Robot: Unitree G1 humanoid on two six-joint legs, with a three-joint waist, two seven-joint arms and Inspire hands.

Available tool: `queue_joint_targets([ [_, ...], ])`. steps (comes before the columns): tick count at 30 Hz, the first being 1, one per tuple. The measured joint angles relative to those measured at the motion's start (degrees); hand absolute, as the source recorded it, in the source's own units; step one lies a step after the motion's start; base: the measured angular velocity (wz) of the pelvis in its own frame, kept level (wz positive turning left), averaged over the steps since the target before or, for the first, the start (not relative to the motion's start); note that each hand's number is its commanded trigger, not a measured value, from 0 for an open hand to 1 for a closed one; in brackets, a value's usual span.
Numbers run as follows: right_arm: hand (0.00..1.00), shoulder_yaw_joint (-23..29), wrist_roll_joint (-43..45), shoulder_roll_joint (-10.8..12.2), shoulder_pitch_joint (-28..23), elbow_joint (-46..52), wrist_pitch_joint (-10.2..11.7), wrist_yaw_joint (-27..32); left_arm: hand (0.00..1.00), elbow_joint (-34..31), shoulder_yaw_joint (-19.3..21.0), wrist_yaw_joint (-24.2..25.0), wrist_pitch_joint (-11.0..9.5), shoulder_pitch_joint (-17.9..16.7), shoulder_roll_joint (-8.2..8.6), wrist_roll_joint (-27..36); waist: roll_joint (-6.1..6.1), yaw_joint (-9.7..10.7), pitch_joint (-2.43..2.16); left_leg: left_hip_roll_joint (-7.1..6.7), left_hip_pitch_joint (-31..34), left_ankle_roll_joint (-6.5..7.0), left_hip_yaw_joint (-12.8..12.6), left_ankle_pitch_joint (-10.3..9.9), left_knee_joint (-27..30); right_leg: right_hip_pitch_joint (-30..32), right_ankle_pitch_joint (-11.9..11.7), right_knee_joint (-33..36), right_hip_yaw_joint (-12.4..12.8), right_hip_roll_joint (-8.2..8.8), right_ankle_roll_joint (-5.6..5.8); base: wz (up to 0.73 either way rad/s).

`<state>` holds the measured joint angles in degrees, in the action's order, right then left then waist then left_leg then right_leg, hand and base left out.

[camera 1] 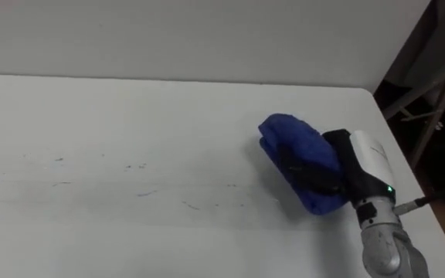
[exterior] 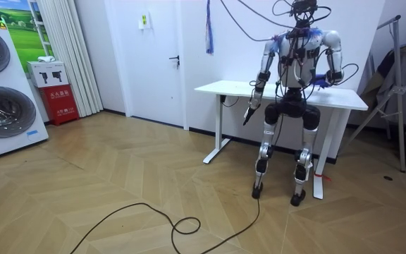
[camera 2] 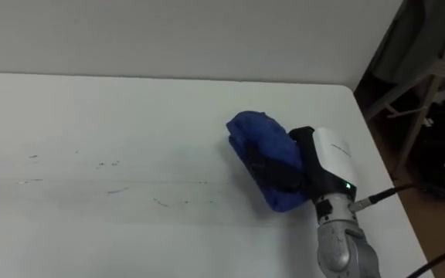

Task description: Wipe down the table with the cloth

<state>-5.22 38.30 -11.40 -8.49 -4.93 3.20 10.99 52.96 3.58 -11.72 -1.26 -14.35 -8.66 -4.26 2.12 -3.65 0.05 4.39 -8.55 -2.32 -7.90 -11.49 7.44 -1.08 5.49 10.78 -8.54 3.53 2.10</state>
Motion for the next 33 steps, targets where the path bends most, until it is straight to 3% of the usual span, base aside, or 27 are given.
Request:
queue_joint_targets([
  [13, 1.00, -2.0, -0.1, 0.0, -1.1, 0.0, 0.0, 0.0, 0.00, 0.0, -0.1, 0.0, 0.0, 0.1, -0.83, 0.1, 0.24, -0.4, 0.11, 0.01, -0.2, 0.00, -0.1, 0.0, 0.0, 0.0, 0.0, 0.1, 0.1, -0.02, -0.06, 0.00],
  [15, 0.20, -2.9, 0.0, 0.1, -2.0, 0.0, 0.0, -0.2, 0.00, 0.0, -0.2, -0.1, -0.1, 0.1, -0.84, 0.0, 0.15, -0.6, 0.13, 0.02, -0.3, 0.00, -0.1, 0.0, 0.0, 0.0, -0.1, 0.2, 0.1, -0.02, -0.07, 0.00],
  [16, 0.01, -3.1, 0.0, 0.1, -2.2, 0.0, 0.0, -0.7, 0.00, 0.0, -0.3, -0.1, -0.1, 0.1, -0.84, 0.0, 0.07, -0.7, 0.19, 0.02, -0.2, 0.01, -0.1, 0.0, 0.0, 0.0, -0.1, 0.2, 0.1, -0.01, -0.07, 0.00],
  [33, 0.00, -2.7, 2.0, 0.0, -2.1, 0.2, 0.0, -1.0, 0.00, 0.2, -0.3, -0.1, -0.1, 0.2, -0.89, -0.2, 0.09, -1.2, 0.15, 0.02, -0.1, 0.02, -0.1, 0.0, 0.0, 0.0, 0.0, 0.1, 0.1, -0.01, -0.06, 0.00],
])
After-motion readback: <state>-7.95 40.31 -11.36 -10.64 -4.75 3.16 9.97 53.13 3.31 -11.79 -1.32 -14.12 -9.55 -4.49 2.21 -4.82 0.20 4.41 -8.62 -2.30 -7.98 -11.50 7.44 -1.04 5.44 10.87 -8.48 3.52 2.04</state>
